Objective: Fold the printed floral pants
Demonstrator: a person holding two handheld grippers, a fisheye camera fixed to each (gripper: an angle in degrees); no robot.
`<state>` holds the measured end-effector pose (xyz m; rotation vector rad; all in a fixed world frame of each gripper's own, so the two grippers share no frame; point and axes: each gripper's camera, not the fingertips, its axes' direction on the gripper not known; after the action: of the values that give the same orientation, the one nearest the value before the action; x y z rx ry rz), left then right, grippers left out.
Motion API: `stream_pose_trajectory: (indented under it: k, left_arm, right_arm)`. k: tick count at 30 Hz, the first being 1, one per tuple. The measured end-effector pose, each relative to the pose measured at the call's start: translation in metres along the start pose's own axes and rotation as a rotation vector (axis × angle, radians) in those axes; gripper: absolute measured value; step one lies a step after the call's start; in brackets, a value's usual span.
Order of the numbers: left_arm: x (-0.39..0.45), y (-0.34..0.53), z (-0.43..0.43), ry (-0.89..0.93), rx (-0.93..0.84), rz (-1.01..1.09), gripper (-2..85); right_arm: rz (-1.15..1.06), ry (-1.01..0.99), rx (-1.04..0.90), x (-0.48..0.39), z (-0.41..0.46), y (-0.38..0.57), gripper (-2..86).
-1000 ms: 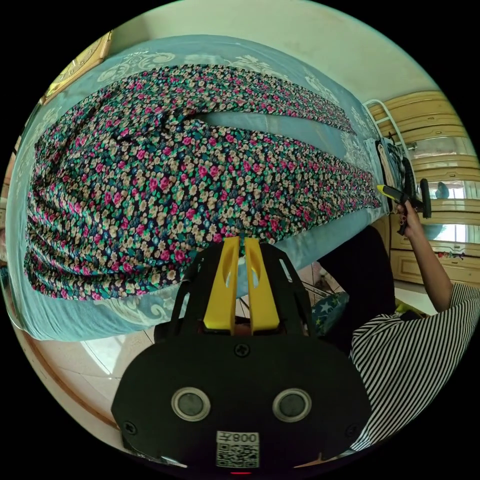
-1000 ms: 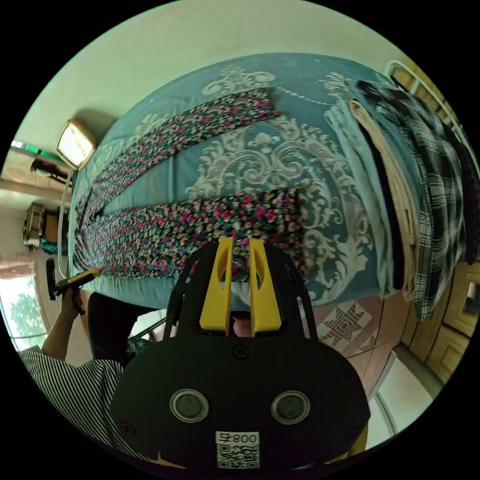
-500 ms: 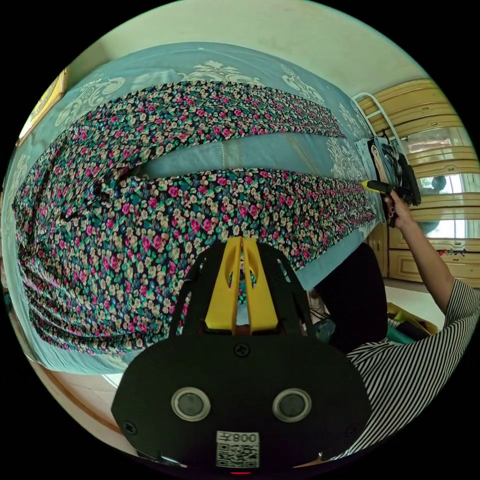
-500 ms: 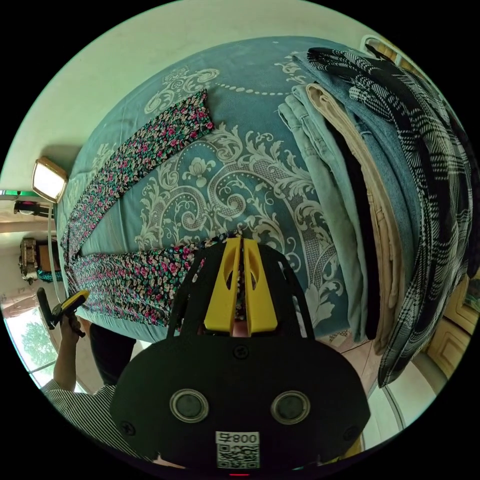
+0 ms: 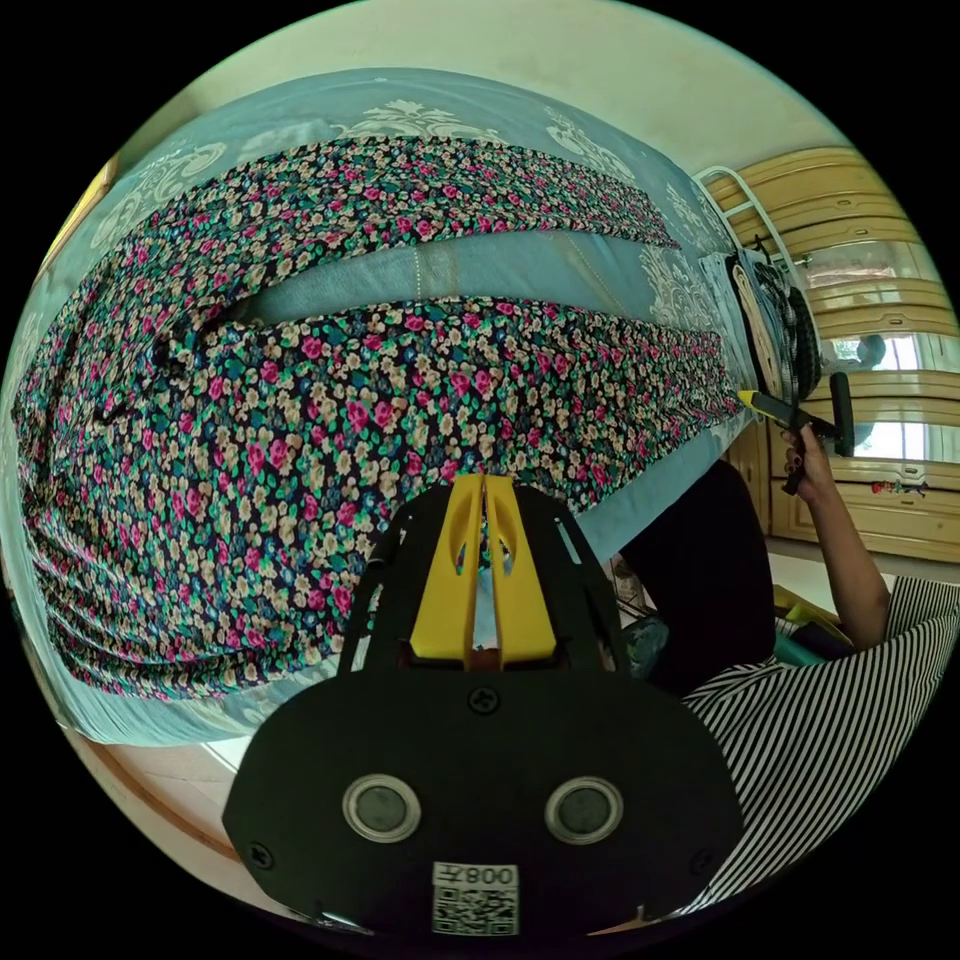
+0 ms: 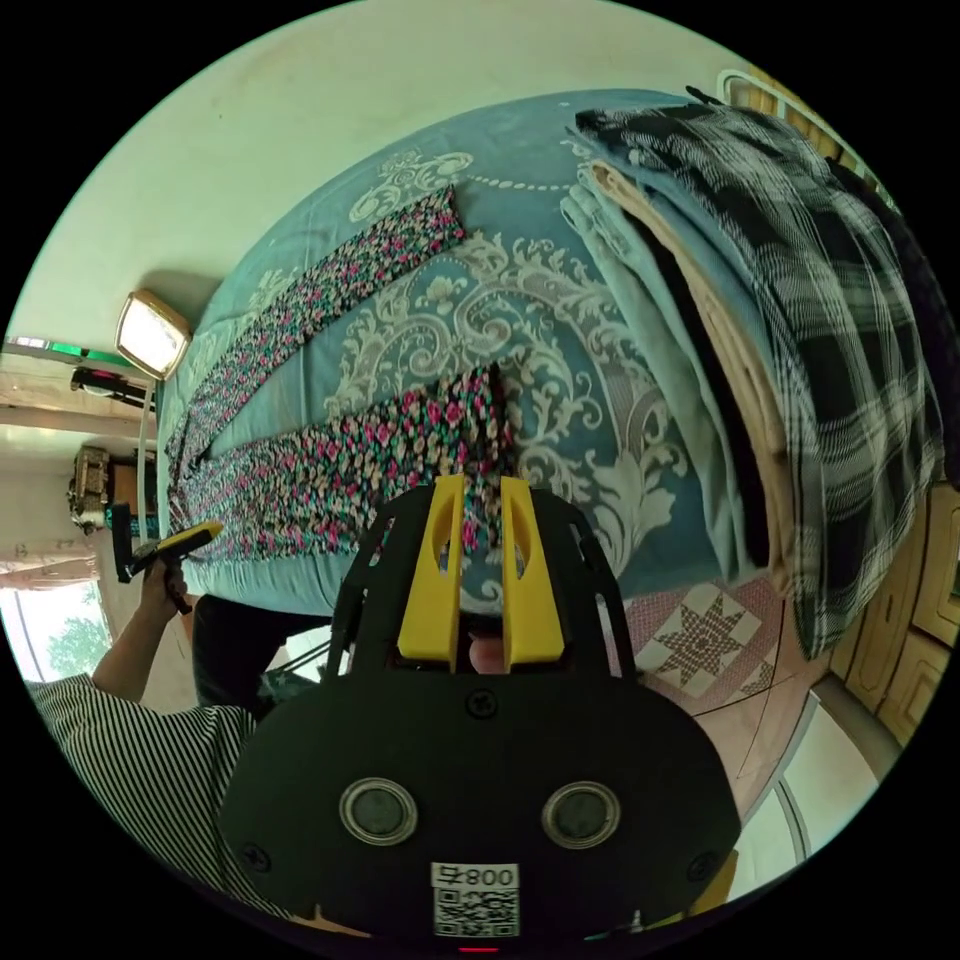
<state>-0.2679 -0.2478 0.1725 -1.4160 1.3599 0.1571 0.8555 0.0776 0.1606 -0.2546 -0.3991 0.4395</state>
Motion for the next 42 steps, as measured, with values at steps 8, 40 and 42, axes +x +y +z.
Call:
stream_pose_trajectory:
  k: [8, 40, 42]
  left_arm:
    - [-0.011, 0.011, -0.008, -0.018, -0.004, 0.004, 0.2]
    - [-0.284, 0.13, -0.232, -0.105, 0.457, -0.545, 0.2]
    - [-0.304, 0.123, -0.244, -0.13, 0.464, -0.566, 0.2]
  right_arm:
    - [0.02, 0.045, -0.078, 0.008, -0.004, 0.002, 1.6]
    - [0.066, -0.191, 0.115, -0.148, 0.031, -0.08, 3.5]
    - [-0.039, -0.2, 0.074, -0.191, 0.05, -0.1, 3.6]
